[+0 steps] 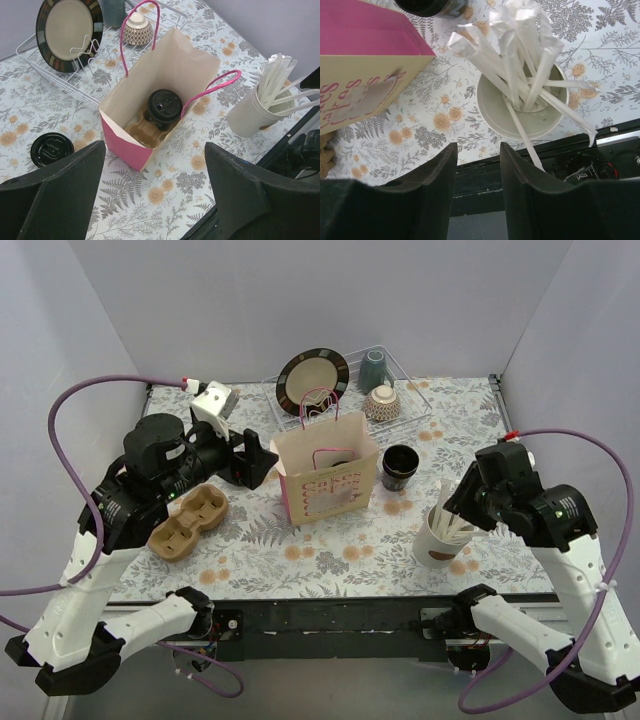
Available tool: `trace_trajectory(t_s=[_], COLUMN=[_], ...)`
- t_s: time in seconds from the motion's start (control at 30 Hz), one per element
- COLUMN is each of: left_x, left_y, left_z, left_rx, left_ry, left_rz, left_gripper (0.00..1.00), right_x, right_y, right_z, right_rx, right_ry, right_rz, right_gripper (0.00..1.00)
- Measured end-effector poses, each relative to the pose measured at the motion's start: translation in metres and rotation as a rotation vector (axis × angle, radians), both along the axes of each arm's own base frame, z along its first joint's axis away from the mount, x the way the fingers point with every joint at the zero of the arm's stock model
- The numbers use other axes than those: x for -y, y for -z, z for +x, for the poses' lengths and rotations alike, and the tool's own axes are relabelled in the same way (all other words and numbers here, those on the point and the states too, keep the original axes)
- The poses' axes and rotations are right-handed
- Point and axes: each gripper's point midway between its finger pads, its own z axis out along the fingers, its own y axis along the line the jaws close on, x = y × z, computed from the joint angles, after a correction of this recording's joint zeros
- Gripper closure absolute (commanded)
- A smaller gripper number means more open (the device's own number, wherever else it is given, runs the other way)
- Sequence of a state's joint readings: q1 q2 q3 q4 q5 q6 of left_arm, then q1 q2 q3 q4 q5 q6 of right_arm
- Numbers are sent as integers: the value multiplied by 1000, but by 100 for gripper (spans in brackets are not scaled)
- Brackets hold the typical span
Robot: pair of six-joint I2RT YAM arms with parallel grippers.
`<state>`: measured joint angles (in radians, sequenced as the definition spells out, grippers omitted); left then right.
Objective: Pack the takeout coffee
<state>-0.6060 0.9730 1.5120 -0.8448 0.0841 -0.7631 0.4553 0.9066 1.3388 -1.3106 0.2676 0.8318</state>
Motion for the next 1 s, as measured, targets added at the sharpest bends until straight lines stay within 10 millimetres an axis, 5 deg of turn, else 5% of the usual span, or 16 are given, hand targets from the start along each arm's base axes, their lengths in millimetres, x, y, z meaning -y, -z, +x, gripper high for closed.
trace_trajectory(t_s=[0.5,0.8,1.0], left_x=[3,3,3], left_y=[1,2,2], left_z=[-1,0,0], left_rx=[-7,-6,-7], left_ry=[15,12,9], left_rz=[0,2,4], left_gripper=[19,19,18], right_x=[29,37,36], right_y=[38,48,48], right_z=[-16,-21,-22], right_rx=[-56,-76,-77], right_ry=[-2,-11,-22], right_rz=[-114,-149,-143], right_gripper=[49,66,67])
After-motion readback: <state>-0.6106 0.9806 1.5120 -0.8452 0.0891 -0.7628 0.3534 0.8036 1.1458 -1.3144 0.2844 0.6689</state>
